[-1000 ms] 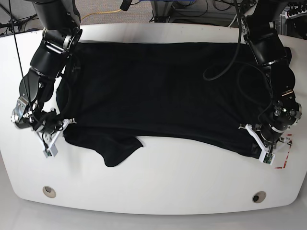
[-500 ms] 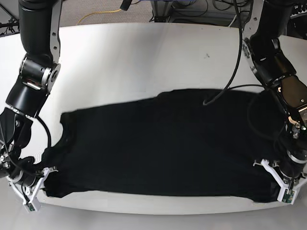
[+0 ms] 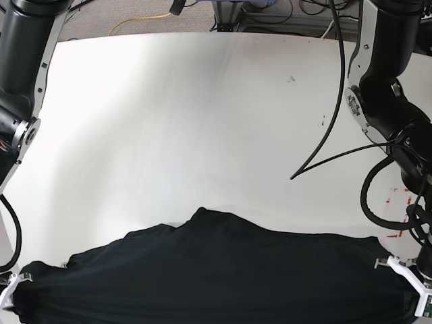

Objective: Fold the T-shirt properly
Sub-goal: 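Lay the shirt down, pulling both grippers back toward the robot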

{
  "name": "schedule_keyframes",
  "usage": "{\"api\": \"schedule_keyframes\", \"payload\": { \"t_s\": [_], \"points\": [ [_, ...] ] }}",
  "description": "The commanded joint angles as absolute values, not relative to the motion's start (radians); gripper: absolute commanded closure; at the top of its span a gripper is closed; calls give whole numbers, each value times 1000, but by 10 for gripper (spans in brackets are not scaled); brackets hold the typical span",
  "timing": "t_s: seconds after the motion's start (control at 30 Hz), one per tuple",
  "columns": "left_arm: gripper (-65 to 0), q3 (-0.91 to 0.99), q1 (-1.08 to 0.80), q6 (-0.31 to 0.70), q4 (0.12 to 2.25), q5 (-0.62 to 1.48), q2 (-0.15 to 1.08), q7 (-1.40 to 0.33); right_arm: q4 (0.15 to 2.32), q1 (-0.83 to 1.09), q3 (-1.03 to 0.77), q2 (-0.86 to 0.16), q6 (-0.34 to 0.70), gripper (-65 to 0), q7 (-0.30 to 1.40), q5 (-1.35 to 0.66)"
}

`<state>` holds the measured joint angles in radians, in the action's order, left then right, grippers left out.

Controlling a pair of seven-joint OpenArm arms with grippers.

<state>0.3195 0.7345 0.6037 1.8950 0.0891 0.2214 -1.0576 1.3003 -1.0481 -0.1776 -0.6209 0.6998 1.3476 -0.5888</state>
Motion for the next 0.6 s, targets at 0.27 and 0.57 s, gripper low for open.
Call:
{"api": "schedule_keyframes", "payload": {
  "t_s": [0.27, 0.57],
  "points": [
    [0, 417, 427, 682, 1952, 51, 216, -1064, 1458, -645, -367, -650, 698, 0, 1356, -616],
    [0, 522, 127, 698, 1968, 51, 191, -1050, 1554, -269, -538, -536, 698, 0, 1354, -618]
  ]
}}
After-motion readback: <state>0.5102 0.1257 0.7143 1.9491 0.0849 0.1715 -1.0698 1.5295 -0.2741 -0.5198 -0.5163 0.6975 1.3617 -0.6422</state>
